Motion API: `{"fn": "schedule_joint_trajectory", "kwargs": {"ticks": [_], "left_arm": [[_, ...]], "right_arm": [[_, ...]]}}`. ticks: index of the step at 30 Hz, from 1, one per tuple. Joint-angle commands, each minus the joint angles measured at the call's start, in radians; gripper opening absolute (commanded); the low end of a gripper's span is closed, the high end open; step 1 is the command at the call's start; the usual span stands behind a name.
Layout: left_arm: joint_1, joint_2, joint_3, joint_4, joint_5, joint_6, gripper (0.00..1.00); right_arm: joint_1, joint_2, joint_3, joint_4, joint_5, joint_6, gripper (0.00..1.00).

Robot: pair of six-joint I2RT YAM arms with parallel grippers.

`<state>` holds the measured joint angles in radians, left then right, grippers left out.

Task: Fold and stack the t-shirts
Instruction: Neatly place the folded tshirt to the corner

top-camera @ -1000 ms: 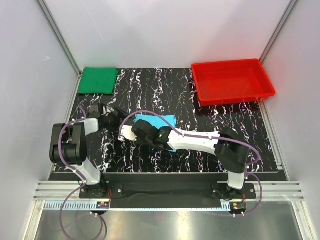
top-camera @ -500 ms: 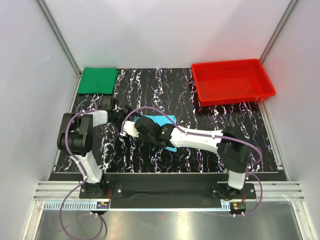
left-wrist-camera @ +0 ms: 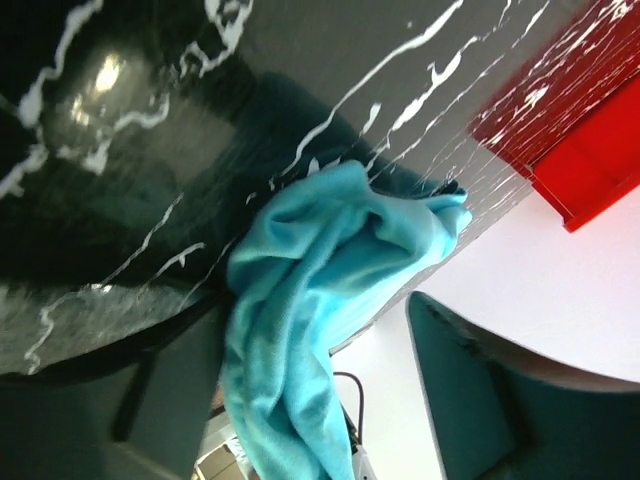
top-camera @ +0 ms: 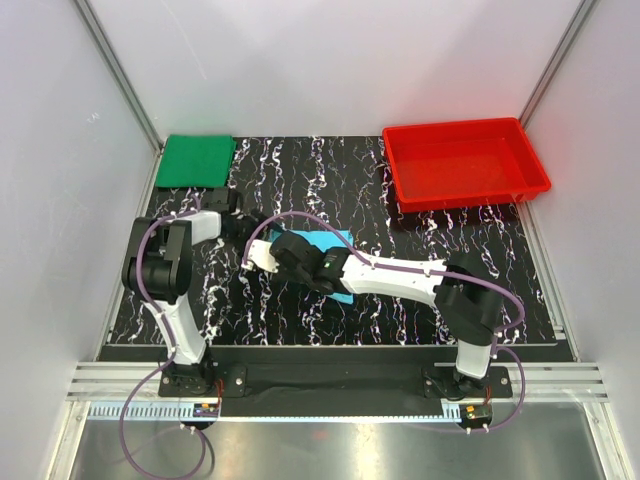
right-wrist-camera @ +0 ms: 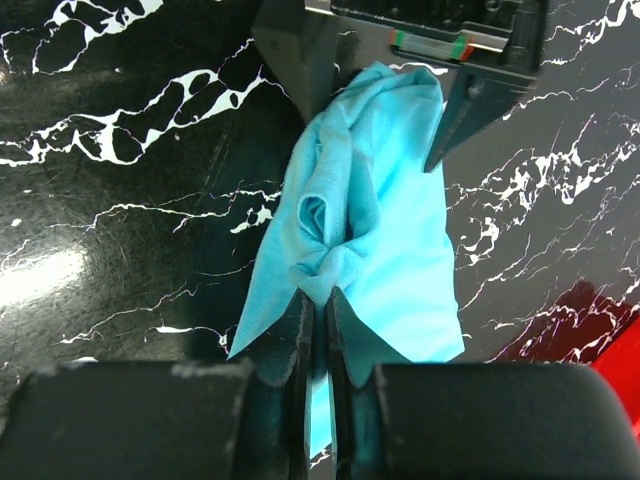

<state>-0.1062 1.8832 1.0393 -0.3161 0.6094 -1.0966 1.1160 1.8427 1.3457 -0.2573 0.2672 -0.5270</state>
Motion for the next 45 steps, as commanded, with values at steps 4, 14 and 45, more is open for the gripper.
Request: {"fn": "schedule_joint_trajectory", "kwargs": {"ticks": [4, 14, 45], "left_arm": [[-0.007, 0.073, 0.011, 0.055, -0.158, 0.088, 0.54], [-0.006, 0.053, 0.119, 0.109, -0.168, 0.346, 0.00], [0.019, 0.096, 0.902, -0.212, -0.747, 1.047, 0.00]], "right_arm": [[-0.012, -0.082, 0.010, 0.018, -0.020, 0.061, 0.13], [-0.038, -0.151, 0.049, -0.178, 0.013, 0.359, 0.70], [-0.166, -0.540, -0.341, -0.246, -0.019, 0.633, 1.00]]}}
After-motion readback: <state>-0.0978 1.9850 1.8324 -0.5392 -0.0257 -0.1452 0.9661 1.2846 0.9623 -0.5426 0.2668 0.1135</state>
